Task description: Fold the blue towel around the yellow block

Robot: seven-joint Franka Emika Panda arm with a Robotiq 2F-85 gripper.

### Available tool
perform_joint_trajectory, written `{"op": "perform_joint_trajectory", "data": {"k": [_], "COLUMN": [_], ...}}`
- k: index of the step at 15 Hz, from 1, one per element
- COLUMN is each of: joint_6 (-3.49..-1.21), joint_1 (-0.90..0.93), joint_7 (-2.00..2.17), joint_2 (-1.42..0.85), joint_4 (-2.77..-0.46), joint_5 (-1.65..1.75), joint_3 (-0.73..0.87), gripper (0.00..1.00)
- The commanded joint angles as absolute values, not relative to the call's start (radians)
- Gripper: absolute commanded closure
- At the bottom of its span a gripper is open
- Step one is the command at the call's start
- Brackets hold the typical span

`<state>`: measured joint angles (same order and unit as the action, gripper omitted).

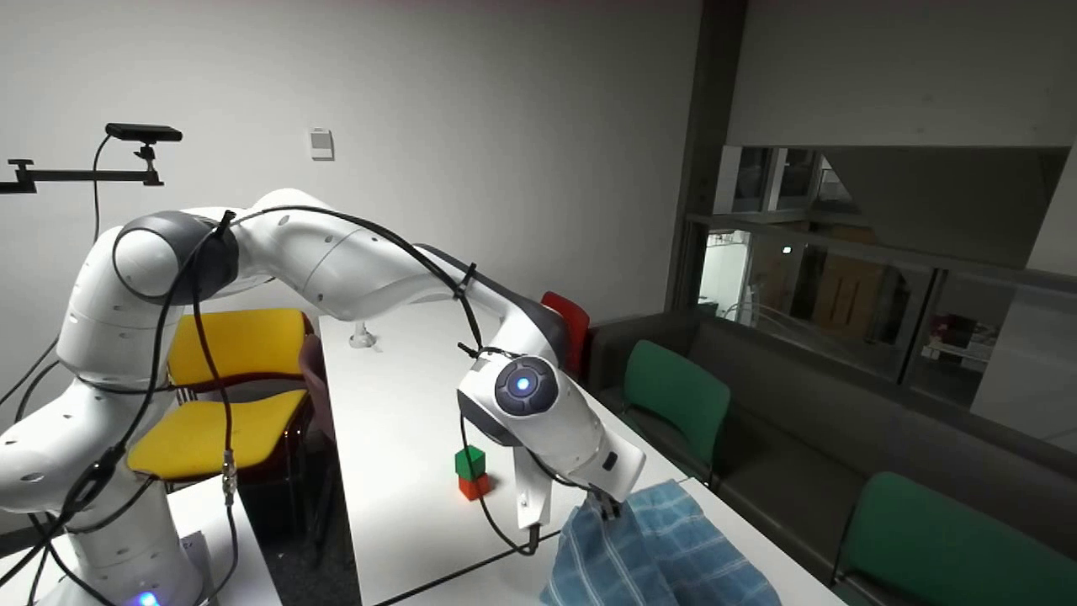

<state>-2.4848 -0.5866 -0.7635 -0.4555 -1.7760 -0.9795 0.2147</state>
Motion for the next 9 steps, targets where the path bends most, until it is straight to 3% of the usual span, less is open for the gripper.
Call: {"op": "perform_joint_trajectory", "data": {"k": [1,9], "joint_6": [-2.539,-2.570], "joint_1": [-0.548,-0.533], "joint_7": [-0.689,-0.564], "joint_2": [-0.436,-0.435], "joint_4": [-1.786,-1.758], "joint_5": [-0.891,-0.691], "joint_3": [0.240,0.219], "gripper": [0.98,0.98]}}
